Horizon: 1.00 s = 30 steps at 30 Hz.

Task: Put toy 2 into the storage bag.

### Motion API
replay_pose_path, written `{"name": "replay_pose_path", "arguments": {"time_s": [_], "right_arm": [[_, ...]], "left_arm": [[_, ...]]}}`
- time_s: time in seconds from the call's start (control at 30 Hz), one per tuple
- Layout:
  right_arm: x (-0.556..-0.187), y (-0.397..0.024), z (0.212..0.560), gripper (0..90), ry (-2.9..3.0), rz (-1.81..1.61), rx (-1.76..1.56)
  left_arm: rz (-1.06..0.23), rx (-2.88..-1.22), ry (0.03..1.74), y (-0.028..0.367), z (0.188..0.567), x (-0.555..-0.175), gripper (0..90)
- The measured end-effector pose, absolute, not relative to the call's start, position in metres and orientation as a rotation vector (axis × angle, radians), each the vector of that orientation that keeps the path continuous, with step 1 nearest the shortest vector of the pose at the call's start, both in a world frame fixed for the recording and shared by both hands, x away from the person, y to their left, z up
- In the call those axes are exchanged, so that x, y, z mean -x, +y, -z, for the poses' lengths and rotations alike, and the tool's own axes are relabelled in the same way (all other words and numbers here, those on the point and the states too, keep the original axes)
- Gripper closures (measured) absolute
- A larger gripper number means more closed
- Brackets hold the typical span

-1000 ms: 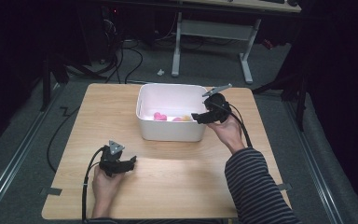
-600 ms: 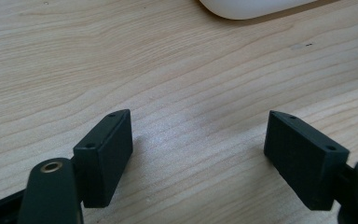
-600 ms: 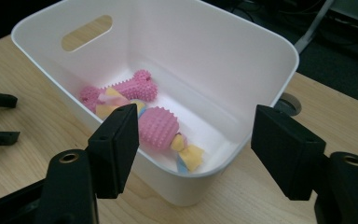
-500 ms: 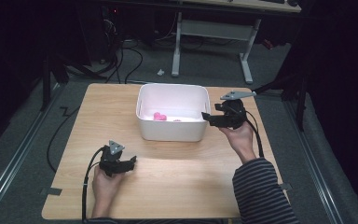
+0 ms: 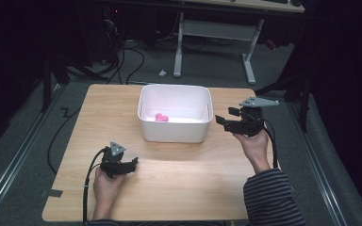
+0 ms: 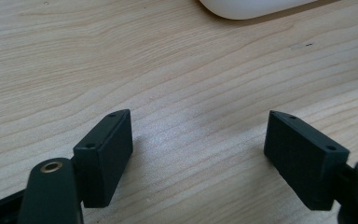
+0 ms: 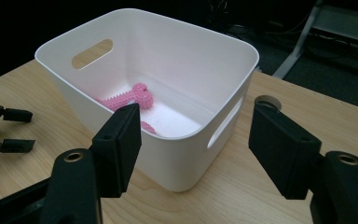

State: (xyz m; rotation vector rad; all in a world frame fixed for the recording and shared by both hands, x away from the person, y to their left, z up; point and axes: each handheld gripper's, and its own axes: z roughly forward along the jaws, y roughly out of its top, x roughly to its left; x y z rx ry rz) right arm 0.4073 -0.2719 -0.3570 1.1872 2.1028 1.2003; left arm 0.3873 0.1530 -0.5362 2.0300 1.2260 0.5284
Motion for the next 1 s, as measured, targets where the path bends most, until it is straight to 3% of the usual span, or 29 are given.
{"name": "replay_pose_path", "arguments": {"time_s": [1.0], "right_arm": [[-0.349, -0.309, 0.35, 35.5, 1.956, -1.308, -1.179]], "left_arm": [[-0.529, -2.03, 1.226, 0.153, 0.536, -0.387, 23.8]]}}
